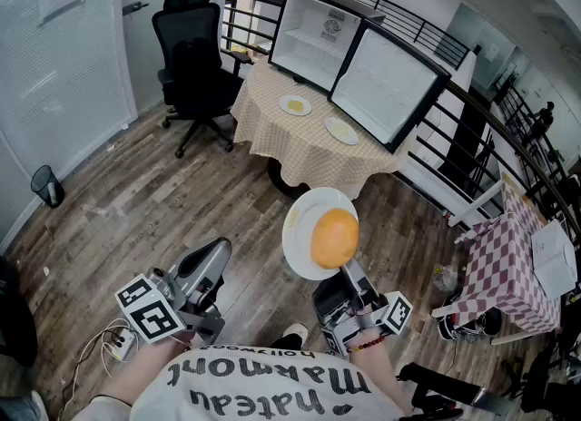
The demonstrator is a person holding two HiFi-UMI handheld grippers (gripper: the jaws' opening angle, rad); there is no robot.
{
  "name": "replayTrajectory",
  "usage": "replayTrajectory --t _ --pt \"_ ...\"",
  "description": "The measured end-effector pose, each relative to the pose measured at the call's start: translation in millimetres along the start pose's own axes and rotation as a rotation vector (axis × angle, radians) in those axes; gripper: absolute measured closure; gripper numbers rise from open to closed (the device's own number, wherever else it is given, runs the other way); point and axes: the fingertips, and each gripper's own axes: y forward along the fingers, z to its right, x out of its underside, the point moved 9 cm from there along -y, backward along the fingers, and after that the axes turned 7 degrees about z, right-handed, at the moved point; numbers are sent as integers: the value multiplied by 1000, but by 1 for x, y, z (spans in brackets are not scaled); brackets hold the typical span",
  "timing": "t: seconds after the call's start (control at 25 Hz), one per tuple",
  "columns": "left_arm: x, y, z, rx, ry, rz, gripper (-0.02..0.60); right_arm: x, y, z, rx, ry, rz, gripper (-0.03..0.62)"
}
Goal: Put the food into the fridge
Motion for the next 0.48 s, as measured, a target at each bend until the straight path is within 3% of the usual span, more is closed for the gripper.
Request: replayTrajectory --t 0.48 --pt "-22 1 -15 11 51 6 578 4 18 8 -62 -11 7 569"
